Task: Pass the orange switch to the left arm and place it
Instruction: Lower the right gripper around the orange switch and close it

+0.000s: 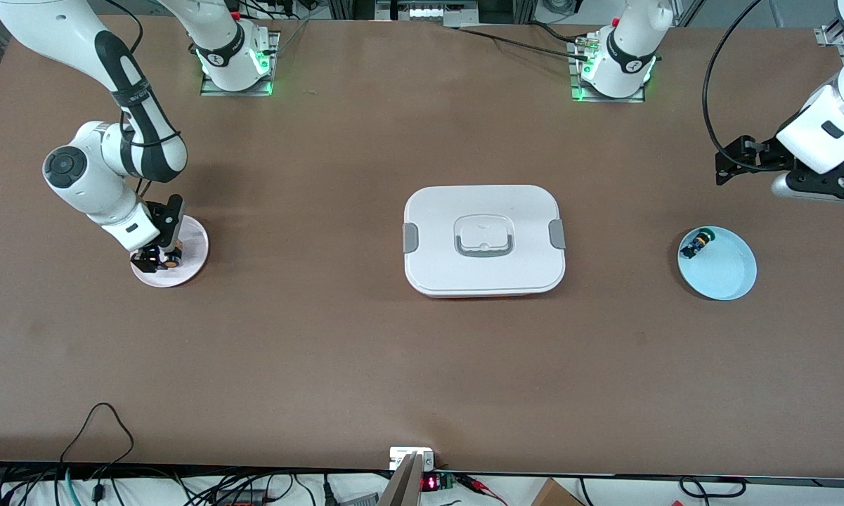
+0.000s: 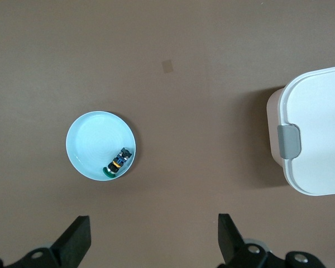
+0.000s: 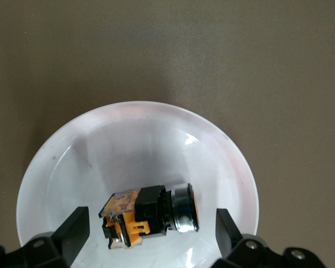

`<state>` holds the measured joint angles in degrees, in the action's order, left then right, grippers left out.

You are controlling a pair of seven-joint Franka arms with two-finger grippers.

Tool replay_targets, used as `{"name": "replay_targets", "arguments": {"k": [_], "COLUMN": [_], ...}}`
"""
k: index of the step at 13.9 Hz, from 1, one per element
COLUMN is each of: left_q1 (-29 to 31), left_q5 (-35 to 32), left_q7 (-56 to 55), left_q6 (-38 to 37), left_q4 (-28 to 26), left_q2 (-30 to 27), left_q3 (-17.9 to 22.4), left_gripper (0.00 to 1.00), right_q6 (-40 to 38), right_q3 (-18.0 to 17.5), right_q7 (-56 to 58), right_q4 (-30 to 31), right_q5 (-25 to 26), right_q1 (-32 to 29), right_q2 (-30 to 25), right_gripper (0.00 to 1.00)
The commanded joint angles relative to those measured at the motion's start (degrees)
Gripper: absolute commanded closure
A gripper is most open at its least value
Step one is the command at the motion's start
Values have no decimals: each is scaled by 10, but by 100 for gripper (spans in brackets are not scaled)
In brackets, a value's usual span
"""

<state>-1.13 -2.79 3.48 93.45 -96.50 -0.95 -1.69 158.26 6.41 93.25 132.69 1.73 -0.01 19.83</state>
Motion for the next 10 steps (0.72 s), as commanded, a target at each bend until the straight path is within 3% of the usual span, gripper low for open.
{"name": "replay_targets", "arguments": {"k": [1,10], "left_q1": [-4,-4], "left_q5": [7,7], "left_q7": [-4,-4], "left_q6": [0,0], "left_q4": [2,2], "left_q2": [-1,-1], "left_q3": [3,3], "left_gripper": [0,0], "right_q6": [14,27], "right_q3": [-6,-6], "right_q7": [15,21], "right_q4": [5,6], "right_q5": [6,6], "right_q1": [-9,-10], "right_q2": [3,15], "right_gripper": [0,0]}}
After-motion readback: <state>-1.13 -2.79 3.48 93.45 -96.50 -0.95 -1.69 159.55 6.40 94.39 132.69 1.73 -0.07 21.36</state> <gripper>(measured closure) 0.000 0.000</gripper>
